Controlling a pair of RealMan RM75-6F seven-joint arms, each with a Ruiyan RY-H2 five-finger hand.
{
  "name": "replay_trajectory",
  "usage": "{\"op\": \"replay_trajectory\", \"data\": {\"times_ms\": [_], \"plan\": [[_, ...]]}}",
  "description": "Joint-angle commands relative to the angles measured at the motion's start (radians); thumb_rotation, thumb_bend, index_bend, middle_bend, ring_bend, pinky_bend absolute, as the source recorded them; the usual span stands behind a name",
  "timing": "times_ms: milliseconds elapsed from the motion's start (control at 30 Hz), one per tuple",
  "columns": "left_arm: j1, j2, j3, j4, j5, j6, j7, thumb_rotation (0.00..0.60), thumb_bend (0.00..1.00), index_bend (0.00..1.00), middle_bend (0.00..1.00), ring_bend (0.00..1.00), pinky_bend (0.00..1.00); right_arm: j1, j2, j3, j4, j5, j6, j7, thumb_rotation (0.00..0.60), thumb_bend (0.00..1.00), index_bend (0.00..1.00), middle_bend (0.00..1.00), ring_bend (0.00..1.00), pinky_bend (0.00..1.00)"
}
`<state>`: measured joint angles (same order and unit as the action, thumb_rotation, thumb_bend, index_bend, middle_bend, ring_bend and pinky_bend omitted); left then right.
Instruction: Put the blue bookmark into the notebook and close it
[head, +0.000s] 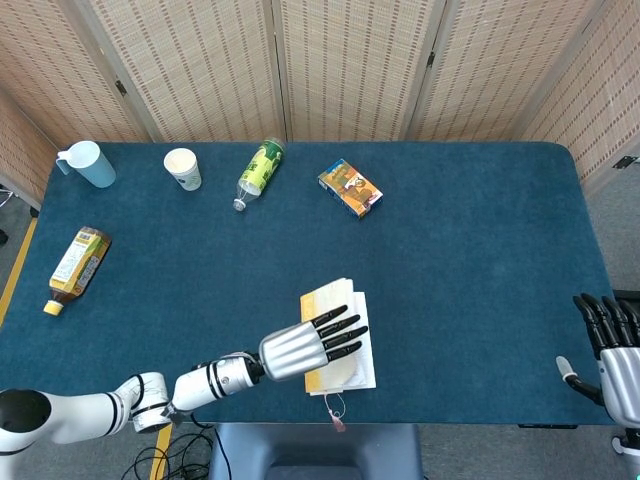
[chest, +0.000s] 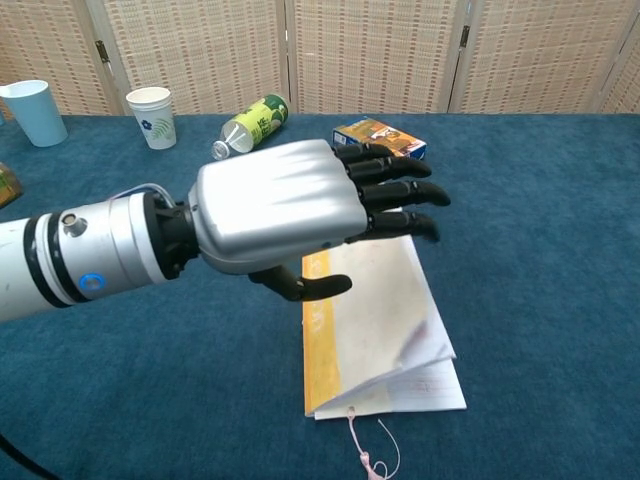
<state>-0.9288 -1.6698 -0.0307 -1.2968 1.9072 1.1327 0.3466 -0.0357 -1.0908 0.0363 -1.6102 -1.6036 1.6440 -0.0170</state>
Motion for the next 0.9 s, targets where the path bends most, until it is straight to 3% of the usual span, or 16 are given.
{"op": "replay_trajectory", "data": {"times_ms": [33, 433, 567, 900], "plan": [[0.016, -0.010, -0.019, -0.021, -0.051, -0.007, -0.012, 0.600, 0.36, 0.05, 0.06, 0.02, 0.15, -0.001, 0.001, 0.001, 0.001, 0.001, 0.002, 0.002, 0.600, 0.23, 0.00, 0.10, 0.05, 0.06], [0.191, 0.131, -0.076, -0.219, -0.379, 0.025, -0.045, 0.600, 0.35, 0.06, 0.05, 0.02, 0.15, 0.016, 0.016, 0.009, 0.008, 0.012, -0.029, 0.005, 0.600, 0.23, 0.00, 0.10, 0.05, 0.06], [0.270, 0.190, -0.087, -0.280, -0.479, 0.074, -0.080, 0.600, 0.35, 0.11, 0.05, 0.02, 0.15, 0.032, 0.018, 0.016, 0.027, 0.009, -0.044, 0.033, 0.600, 0.25, 0.00, 0.10, 0.05, 0.06], [0.453, 0.298, -0.078, -0.369, -0.667, 0.191, -0.119, 0.600, 0.35, 0.14, 0.05, 0.02, 0.15, 0.063, 0.010, 0.023, 0.062, 0.032, -0.097, 0.061, 0.600, 0.30, 0.00, 0.11, 0.05, 0.06]]}}
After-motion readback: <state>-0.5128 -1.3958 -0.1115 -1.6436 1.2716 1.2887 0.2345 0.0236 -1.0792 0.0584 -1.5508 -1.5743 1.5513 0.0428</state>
